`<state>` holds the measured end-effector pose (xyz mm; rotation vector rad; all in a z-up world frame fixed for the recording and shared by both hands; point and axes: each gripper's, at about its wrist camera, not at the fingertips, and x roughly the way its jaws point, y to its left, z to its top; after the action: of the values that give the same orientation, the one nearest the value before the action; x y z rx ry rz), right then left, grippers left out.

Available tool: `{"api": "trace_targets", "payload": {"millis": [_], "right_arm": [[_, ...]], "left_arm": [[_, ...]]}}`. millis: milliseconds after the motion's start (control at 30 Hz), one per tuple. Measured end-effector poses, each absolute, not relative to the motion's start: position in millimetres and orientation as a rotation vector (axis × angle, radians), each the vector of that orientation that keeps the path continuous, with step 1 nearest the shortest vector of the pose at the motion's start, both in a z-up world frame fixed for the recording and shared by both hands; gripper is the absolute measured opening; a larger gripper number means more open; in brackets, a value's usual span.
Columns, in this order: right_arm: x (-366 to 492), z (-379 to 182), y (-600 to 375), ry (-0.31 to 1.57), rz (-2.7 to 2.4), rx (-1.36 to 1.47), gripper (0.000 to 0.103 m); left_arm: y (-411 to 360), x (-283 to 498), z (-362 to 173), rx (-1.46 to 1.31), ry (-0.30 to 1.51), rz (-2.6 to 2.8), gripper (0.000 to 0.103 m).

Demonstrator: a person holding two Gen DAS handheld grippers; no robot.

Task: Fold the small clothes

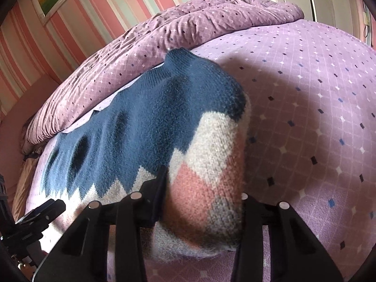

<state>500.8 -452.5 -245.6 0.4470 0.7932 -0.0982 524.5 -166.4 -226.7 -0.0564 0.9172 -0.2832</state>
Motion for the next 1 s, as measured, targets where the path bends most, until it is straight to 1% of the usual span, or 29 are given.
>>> {"api": "trace_targets", "payload": {"millis": [67,200,267,433,533,600,700,833,1000], "right_arm": [[503,-246,-454,0.806,-0.105,0.464,0.043],[507,-250,-458,0.831,-0.114,0.500,0.050],[508,-253,-459,0.838,-0.119,0.516,0.052],[512,-256,-457,0.860,-0.127,0.512,0.052],[513,-253,-454,0.857,-0.128,0.485,0.049],[511,-250,-452,0.845,-0.126,0.462,0.043],[509,-240,-442,0.826,-0.141,0.382,0.037],[510,-225,-428,0.803,-0.148,0.286,0.035],[510,-205,-419,0.786,-0.129,0.254,0.032]], "left_arm": [[-174,522,-226,-0.050,0.918,-0.301,0.100],[-184,519,-228,-0.009,0.914,-0.288,0.100],[-184,519,-231,0.001,0.917,-0.281,0.100],[-188,520,-237,0.043,0.931,-0.250,0.100],[-190,521,-236,0.049,0.929,-0.236,0.100],[-189,522,-236,0.039,0.933,-0.230,0.100],[-189,523,-236,0.035,0.937,-0.228,0.100],[-186,524,-237,0.015,0.935,-0.236,0.100],[-184,525,-241,0.007,0.941,-0.244,0.100]]}}
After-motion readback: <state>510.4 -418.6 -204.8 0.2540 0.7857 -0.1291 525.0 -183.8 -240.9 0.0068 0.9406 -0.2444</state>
